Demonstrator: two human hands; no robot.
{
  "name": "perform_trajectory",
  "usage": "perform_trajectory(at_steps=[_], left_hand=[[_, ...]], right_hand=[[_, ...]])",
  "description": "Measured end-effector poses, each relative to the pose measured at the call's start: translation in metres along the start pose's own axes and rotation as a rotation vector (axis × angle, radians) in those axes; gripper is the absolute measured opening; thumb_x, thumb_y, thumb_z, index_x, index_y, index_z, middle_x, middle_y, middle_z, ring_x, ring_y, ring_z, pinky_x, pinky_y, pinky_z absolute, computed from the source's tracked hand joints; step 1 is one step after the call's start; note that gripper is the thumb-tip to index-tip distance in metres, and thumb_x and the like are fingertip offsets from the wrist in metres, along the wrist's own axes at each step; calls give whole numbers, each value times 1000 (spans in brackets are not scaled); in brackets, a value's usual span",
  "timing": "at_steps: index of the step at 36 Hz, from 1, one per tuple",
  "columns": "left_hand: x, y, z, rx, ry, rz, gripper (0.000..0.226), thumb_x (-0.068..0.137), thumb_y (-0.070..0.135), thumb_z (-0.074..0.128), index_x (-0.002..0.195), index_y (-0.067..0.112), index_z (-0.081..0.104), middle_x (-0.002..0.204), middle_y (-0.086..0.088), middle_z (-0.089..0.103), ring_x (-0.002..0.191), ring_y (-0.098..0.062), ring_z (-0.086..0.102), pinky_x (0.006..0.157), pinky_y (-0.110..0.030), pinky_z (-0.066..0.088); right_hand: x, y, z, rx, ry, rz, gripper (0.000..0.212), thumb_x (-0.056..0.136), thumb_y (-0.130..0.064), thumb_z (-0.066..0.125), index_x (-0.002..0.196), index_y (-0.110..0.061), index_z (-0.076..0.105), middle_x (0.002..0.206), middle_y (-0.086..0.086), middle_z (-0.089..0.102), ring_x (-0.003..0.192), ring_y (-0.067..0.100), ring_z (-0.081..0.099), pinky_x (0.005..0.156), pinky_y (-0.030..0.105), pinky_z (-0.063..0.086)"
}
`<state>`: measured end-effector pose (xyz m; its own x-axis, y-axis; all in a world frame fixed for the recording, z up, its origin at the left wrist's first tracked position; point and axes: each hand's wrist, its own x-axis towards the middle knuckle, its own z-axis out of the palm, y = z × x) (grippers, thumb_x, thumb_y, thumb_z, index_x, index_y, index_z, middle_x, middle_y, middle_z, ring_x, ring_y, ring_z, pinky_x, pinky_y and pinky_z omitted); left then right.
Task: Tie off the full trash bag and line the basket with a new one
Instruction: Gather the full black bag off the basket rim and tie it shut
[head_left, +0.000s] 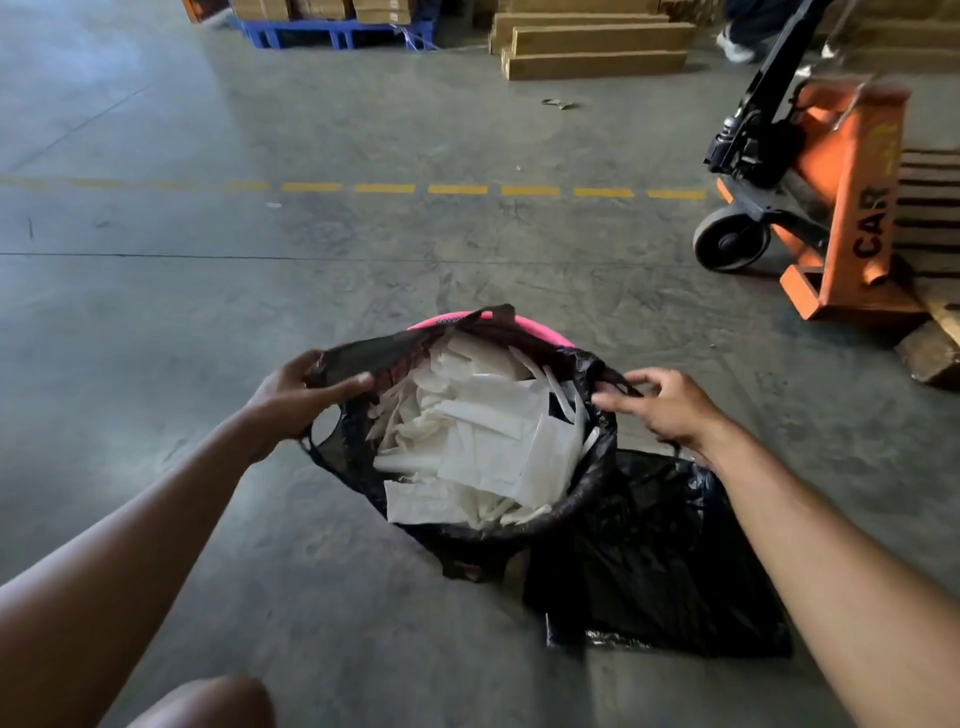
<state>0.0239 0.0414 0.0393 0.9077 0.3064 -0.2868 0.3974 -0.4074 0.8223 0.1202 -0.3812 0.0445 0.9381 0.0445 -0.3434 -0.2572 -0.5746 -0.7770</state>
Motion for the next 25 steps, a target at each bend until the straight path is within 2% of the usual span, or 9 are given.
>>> perform_trajectory(at_steps=[3,5,7,8,10,13,17,22,25], left_hand=[[-20,-16,1,4,-207,-128,47,71,52,87,104,23,70,96,8,74,92,-14,67,81,-28,54],[-32,-25,4,-114,-274,-200,45,83,44,80,113,13,69,102,-5,79,92,-15,73,89,-35,56],[-45,-30,9,-186,-250,-224,34,96,35,68,116,8,67,105,-15,78,82,-15,77,79,-32,55],[-51,-32,11,-188,-207,-208,25,100,31,64,112,9,67,102,-17,77,73,-13,75,70,-28,52],[-58,-37,14,-158,-86,-150,14,103,22,59,101,12,68,92,-15,73,57,-12,67,58,-24,47],[-67,-44,6,-130,-32,-93,14,102,14,60,97,7,72,74,-10,63,53,-19,52,58,-30,41],[-83,-35,-15,-131,-40,-23,11,101,6,59,101,2,69,65,-8,61,45,-14,52,49,-23,45],[-81,-2,-43,-146,107,156,17,103,-1,51,102,7,66,71,-8,65,41,-12,58,46,-21,49],[-68,17,-47,-48,127,236,21,102,2,55,97,17,70,61,5,71,44,-9,61,47,-15,43]], right_hand=[[-24,20,3,-65,-167,167,49,60,-54,91,80,-12,73,66,1,71,62,19,64,61,29,50],[-39,30,9,78,-290,264,58,65,-43,91,91,5,74,85,19,78,75,30,71,79,44,61],[-52,35,14,250,-284,284,52,72,-25,87,105,11,72,104,29,74,92,37,70,95,54,57],[-56,39,16,290,-250,278,45,74,-20,85,105,11,72,104,27,75,93,35,70,92,50,59],[-63,46,21,266,-140,229,31,77,-20,85,94,0,70,90,15,73,83,25,66,66,29,56],[-79,48,25,254,-103,159,17,84,-11,79,79,-10,63,74,5,62,68,14,57,48,16,45],[-96,39,10,329,-155,65,15,86,-3,74,76,-13,69,71,-2,62,57,4,56,46,12,45],[-79,14,-29,44,223,-194,23,90,-32,71,81,-12,79,54,-2,66,48,9,50,55,29,37],[-71,-16,-37,-66,343,-278,24,89,-36,69,81,-17,80,64,2,70,60,13,58,63,31,42]])
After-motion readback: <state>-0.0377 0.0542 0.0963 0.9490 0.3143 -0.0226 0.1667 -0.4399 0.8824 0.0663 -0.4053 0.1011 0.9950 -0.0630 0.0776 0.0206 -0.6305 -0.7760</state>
